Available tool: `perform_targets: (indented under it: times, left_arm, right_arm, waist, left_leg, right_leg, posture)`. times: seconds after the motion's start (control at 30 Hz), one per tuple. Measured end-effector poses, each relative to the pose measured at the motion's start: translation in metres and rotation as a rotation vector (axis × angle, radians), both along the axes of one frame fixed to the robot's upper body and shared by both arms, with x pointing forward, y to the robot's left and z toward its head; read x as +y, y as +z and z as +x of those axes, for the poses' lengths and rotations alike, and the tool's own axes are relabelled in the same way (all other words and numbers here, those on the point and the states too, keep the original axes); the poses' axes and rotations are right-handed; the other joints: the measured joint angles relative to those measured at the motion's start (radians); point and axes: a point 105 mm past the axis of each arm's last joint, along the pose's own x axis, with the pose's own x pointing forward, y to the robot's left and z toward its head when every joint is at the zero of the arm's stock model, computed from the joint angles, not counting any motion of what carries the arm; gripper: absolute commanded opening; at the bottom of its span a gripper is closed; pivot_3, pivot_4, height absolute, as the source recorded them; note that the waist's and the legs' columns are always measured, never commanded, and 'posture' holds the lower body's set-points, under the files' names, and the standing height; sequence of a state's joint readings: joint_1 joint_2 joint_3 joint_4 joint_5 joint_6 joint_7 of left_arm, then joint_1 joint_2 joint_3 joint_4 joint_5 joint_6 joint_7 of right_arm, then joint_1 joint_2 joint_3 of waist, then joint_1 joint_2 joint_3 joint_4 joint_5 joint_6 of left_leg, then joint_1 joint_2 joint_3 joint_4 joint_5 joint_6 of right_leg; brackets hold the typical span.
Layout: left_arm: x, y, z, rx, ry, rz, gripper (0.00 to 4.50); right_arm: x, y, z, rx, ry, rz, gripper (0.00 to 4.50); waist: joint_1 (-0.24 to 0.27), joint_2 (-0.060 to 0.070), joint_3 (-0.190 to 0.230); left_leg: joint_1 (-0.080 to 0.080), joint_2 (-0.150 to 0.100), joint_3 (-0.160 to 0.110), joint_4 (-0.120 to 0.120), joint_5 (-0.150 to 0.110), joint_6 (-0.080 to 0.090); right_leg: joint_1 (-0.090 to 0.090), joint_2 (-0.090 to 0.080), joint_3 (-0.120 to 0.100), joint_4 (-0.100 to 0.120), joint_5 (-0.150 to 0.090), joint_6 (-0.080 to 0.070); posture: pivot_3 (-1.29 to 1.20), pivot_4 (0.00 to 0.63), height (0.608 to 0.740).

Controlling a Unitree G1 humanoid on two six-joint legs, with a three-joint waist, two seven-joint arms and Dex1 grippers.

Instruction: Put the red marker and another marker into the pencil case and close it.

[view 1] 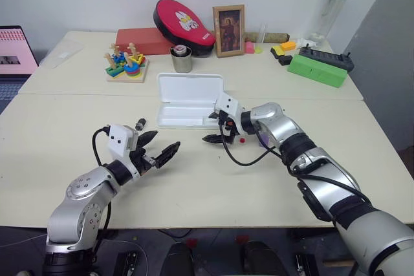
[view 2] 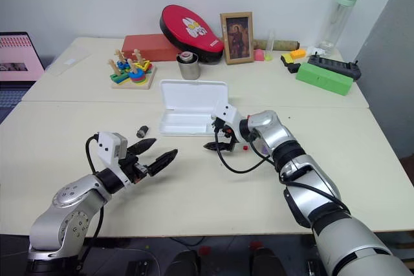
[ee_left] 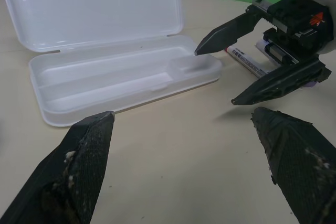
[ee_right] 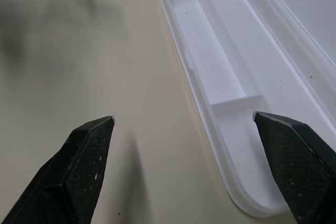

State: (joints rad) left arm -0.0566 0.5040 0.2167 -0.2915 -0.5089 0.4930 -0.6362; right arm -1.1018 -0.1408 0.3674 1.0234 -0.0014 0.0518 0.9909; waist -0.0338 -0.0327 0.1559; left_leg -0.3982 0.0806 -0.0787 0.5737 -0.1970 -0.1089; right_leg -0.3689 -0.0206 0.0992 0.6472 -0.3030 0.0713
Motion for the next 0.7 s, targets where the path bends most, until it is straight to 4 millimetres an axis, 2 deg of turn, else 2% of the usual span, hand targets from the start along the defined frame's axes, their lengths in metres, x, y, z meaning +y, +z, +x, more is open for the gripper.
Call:
perform_targets:
  times: [0.13, 0.2, 0.27, 0.37, 0.43, 0.5, 0.6, 0.7]
  left_arm:
    - [-0.007, 0.005, 0.003, -0.016, -0.023, -0.005, 4.5]
    - [-0.008, 0.008, 0.005, -0.029, -0.028, -0.005, 4.5]
    - [-0.008, 0.011, 0.008, -0.036, -0.032, -0.004, 4.5]
    - [-0.002, 0.014, 0.016, -0.033, -0.057, 0.057, 4.5]
    - [0.008, 0.015, 0.024, -0.027, -0.065, 0.134, 4.5]
    - [0.013, 0.018, 0.037, -0.026, -0.092, 0.174, 4.5]
    - [0.017, 0.025, 0.062, -0.018, -0.156, 0.242, 4.5]
    - [0.016, 0.031, 0.086, -0.012, -0.216, 0.304, 4.5]
  right_arm:
    - [0.0, -0.01, 0.002, 0.007, -0.028, -0.035, 4.47]
    - [0.001, -0.008, 0.002, 0.016, -0.03, -0.004, 4.47]
    - [0.002, 0.003, 0.002, 0.015, -0.018, 0.06, 4.47]
    - [-0.001, 0.03, -0.001, -0.026, 0.04, 0.163, 4.47]
    - [-0.012, 0.043, -0.006, -0.049, 0.059, 0.216, 4.47]
    - [-0.029, 0.045, -0.014, -0.037, 0.053, 0.252, 4.47]
    - [-0.054, 0.043, -0.039, -0.001, 0.049, 0.288, 4.47]
    - [-0.069, 0.055, -0.062, -0.002, 0.038, 0.322, 4.47]
  waist:
    - [-0.001, 0.0, 0.0]
    - [-0.001, 0.0, 0.0]
    - [-0.001, 0.001, 0.0]
    - [0.002, 0.001, 0.0]
    - [0.005, 0.001, 0.0]
    - [0.01, 0.001, 0.0]
    - [0.016, 0.002, 0.001]
    - [0.012, 0.005, 0.002]
  left_leg:
    - [0.0, 0.0, 0.0, 0.0, 0.0, 0.0]
    - [0.0, 0.0, 0.0, 0.0, 0.0, 0.0]
    - [0.0, 0.0, 0.0, 0.0, 0.0, 0.0]
    - [0.0, 0.0, -0.001, 0.0, 0.0, 0.0]
    - [0.0, 0.0, -0.001, 0.0, 0.0, 0.0]
    - [-0.001, -0.001, -0.002, 0.001, 0.0, 0.0]
    - [-0.002, -0.001, -0.003, 0.001, 0.0, 0.0]
    - [-0.001, -0.001, -0.003, 0.001, 0.0, 0.0]
  right_leg:
    - [0.0, 0.0, 0.0, 0.0, 0.0, 0.0]
    - [0.0, 0.0, 0.0, 0.0, 0.0, 0.0]
    - [0.0, 0.0, 0.0, 0.0, 0.0, 0.0]
    - [0.001, 0.0, -0.001, 0.0, 0.0, 0.0]
    - [0.001, 0.0, -0.001, -0.001, 0.0, 0.0]
    - [0.002, 0.0, -0.003, 0.0, 0.0, 0.0]
    - [0.001, 0.0, -0.003, 0.0, 0.0, 0.0]
    - [0.001, 0.0, -0.002, 0.0, 0.0, 0.0]
  posture:
    - [0.0, 0.15, 0.74]
    - [0.0, 0.15, 0.74]
    - [0.0, 0.15, 0.74]
    - [0.0, 0.15, 0.74]
    - [0.0, 0.15, 0.74]
    - [0.0, 0.15, 0.74]
    - [0.0, 0.15, 0.74]
    - [0.0, 0.15, 0.74]
